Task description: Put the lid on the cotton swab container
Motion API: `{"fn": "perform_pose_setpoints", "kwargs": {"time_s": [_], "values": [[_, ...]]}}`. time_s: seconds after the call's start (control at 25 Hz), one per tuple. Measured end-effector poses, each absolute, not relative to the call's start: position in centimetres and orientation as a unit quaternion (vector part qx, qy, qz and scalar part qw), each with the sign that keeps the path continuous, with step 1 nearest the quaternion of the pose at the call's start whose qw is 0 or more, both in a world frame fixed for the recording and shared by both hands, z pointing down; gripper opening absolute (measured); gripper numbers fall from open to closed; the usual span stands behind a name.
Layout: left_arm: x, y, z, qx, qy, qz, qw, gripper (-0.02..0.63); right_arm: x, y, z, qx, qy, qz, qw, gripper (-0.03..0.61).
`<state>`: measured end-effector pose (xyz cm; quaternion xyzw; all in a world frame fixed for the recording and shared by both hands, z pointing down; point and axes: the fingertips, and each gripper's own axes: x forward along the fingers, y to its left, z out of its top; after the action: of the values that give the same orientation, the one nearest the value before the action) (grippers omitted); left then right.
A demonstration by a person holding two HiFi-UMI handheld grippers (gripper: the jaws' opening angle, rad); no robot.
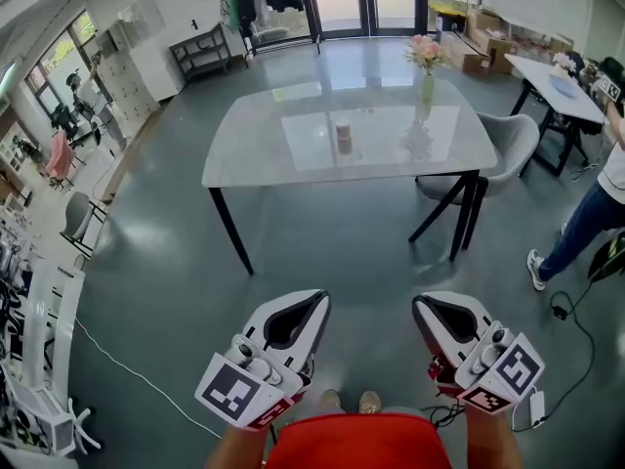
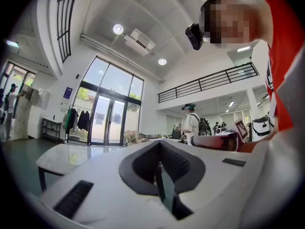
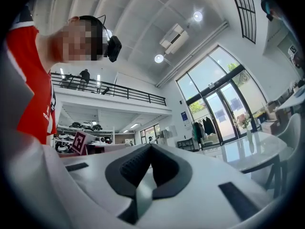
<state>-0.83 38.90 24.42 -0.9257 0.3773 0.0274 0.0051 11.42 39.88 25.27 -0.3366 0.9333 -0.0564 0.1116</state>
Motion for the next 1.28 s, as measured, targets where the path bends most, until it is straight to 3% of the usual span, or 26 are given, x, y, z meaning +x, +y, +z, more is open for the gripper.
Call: {"fn": "perform_pose_setpoints", "kwargs": {"time_s": [0.6,1.28], "values": [[-3.0,29.3,24.6,-0.903,0.428,0.025,0.019,0.008,16.1,30.6,26.0,-0.362,0.926,-0.033,0.101,0.008],[-9.0,7.5,25.5,-0.919,0.391,0.032,0.019,0.008,9.6,9.7,26.2,-0.403,0.911,-0.042,0.073,0.008]]}}
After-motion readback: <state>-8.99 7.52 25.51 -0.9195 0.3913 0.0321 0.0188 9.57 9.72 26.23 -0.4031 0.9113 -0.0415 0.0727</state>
